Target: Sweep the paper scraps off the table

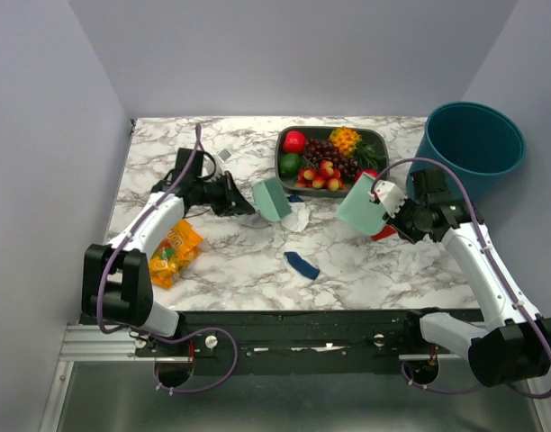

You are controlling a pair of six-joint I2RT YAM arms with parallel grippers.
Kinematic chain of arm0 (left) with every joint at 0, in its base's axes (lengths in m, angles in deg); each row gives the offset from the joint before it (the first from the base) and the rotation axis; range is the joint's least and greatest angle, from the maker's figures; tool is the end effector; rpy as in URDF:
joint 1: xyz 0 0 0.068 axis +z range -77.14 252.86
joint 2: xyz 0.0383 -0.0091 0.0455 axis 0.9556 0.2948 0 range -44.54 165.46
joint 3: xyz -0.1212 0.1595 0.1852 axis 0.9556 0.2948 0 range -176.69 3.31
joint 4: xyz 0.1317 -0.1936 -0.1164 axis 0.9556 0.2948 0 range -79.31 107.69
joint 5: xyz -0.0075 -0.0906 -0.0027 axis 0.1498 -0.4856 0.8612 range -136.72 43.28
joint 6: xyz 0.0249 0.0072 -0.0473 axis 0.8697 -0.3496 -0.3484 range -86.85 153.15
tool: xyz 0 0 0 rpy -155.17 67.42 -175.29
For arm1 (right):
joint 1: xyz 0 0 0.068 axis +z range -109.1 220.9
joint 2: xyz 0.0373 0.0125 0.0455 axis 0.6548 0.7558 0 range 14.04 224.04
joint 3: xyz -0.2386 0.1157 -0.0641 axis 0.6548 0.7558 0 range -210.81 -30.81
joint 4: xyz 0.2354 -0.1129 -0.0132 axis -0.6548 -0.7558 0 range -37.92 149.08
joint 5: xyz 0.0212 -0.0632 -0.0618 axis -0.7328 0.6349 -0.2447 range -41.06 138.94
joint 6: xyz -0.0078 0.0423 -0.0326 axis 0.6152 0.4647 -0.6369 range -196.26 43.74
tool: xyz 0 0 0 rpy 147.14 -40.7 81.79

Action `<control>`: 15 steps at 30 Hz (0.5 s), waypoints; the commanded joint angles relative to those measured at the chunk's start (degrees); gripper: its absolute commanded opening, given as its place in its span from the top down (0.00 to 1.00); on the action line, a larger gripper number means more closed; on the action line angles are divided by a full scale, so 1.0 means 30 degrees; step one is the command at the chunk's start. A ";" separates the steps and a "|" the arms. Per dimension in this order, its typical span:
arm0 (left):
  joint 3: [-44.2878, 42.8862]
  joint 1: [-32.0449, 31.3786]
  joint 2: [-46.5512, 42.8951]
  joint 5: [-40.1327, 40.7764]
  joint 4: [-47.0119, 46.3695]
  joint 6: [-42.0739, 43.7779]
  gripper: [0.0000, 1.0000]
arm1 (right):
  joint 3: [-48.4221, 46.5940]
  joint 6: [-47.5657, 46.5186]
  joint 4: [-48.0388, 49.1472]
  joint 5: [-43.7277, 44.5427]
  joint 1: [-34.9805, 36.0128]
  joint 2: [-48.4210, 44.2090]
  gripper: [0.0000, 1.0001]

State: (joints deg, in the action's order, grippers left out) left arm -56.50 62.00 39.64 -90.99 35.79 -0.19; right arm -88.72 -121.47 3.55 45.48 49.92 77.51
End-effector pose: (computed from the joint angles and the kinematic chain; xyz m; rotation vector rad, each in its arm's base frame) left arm 0.2958 -0.0820 0.2540 -0.1180 2.5018 -1.2776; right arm 0.2017 0.0342 0.2898 -1.2216 2.3408 -0.1356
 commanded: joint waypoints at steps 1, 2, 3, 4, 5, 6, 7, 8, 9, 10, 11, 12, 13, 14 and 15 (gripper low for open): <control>-0.2091 0.2383 -0.0229 0.0429 0.4787 0.4254 1.00 | -0.0295 -0.1541 -0.1089 -0.0691 0.0479 0.1049 0.99; -0.2877 0.2735 -0.0113 0.0779 0.4787 0.4549 1.00 | -0.0354 -0.1599 -0.1525 -0.0836 0.0655 0.1314 0.99; -0.3378 0.3115 0.0266 0.1130 0.4903 0.4871 1.00 | -0.0413 -0.1687 -0.1791 -0.0895 0.1150 0.1578 0.99; -0.3847 0.3206 0.0443 0.1772 0.5281 0.5367 1.00 | -0.0500 -0.1716 -0.2026 -0.0925 0.1474 0.1784 1.00; -0.4867 0.3207 0.0590 0.3490 0.5488 0.6271 1.00 | -0.0501 -0.1746 -0.2463 -0.0954 0.1796 0.2308 0.99; -0.5312 0.3207 0.0940 0.4609 0.5693 0.6628 1.00 | -0.0530 -0.1804 -0.2728 -0.0955 0.2466 0.2516 1.00; -0.5781 0.3207 0.1175 0.5490 0.6072 0.6835 1.00 | -0.0502 -0.1660 -0.2905 -0.0926 0.2821 0.2837 0.99; -0.6714 0.3236 0.1439 0.6166 0.6279 0.7562 1.00 | -0.0588 -0.1455 -0.3255 -0.0809 0.3115 0.3420 0.99; -0.7216 0.3207 0.2166 0.7217 0.6484 0.7946 1.00 | -0.0676 -0.1221 -0.3403 -0.0779 0.3669 0.3890 0.99; -0.7772 0.3207 0.2609 0.7721 0.7095 0.8269 1.00 | -0.0793 -0.0465 -0.3550 -0.0692 0.3906 0.4330 1.00; -0.8996 0.3207 0.3135 0.8393 0.7478 0.8562 1.00 | -0.1287 -0.0022 -0.3928 -0.0517 0.4112 0.4769 0.99; -0.9588 0.3207 0.4098 0.9270 0.7801 0.9116 1.00 | -0.1669 0.0475 -0.4135 -0.0457 0.4404 0.5789 1.00; -1.0116 0.3207 0.4542 0.9627 0.8413 0.9528 1.00 | -0.2050 0.1525 -0.4340 -0.0428 0.4494 0.6234 0.99; -1.1282 0.3207 0.4982 0.9862 0.8797 0.9764 1.00 | -0.2460 0.2028 -0.4806 -0.0456 0.4553 0.6732 1.00; -1.1815 0.3207 0.5885 1.0097 0.9148 1.0231 1.00 | -0.3334 0.2497 -0.4985 -0.0544 0.4640 0.7346 0.99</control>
State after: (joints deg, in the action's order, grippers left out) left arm -84.61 71.62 50.65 -70.18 55.97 23.04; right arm -92.32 -121.47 -6.44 44.34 62.79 94.60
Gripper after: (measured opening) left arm 0.097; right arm 0.311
